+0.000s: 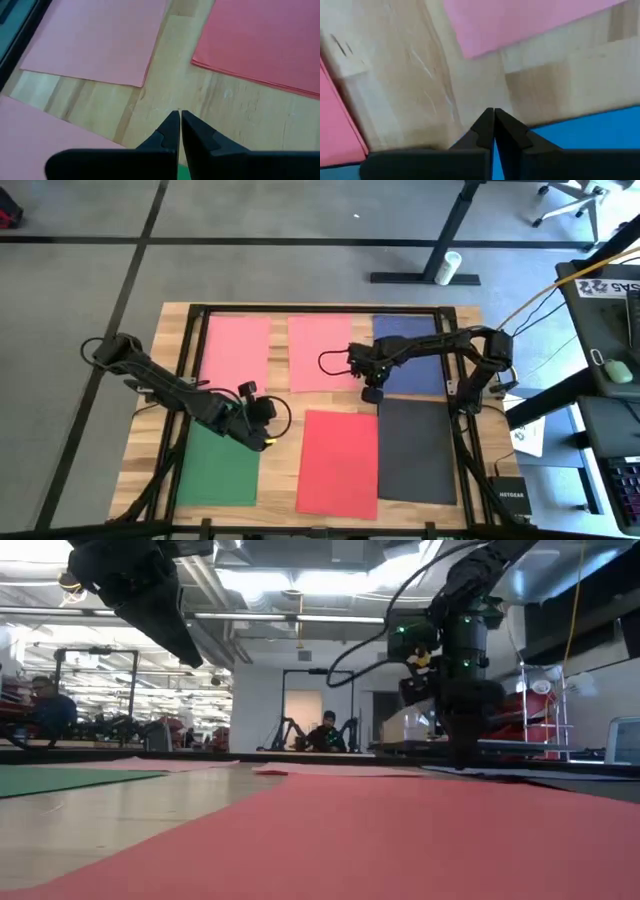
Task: Organize paper
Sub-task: Adjust the stacked blue papers on the table, then stack the pink paper on top of the pink paper
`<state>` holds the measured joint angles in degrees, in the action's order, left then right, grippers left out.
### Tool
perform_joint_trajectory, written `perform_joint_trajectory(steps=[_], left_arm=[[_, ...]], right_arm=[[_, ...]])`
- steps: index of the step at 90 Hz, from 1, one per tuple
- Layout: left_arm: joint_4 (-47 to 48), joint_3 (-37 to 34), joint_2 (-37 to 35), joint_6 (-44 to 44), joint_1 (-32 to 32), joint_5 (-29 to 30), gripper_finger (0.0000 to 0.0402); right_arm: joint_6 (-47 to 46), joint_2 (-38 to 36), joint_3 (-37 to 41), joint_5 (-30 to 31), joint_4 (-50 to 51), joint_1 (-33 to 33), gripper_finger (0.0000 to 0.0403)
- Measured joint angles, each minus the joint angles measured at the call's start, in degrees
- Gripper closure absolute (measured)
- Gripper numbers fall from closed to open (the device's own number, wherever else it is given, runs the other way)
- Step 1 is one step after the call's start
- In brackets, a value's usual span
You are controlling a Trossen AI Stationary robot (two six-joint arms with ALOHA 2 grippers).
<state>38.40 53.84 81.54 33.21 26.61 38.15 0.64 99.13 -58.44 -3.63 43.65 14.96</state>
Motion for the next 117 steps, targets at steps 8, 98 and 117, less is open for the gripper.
perform_joint_trajectory(steps=[8,98,117], left_arm=[[-0.03,0.00,-0.01,-0.20,0.00,0.00,0.0402],[0.20,0.00,-0.02,-0.59,-0.02,-0.01,0.0402],[0.21,0.00,-0.02,-0.60,0.00,-0.02,0.0402]], right_arm=[[0.04,-0.01,-0.78,-0.01,-1.06,-0.38,0.0401],[9.81,5.38,0.85,18.71,-11.86,-10.23,0.0261],[9.84,5.51,0.94,18.44,-12.46,-10.23,0.0386]])
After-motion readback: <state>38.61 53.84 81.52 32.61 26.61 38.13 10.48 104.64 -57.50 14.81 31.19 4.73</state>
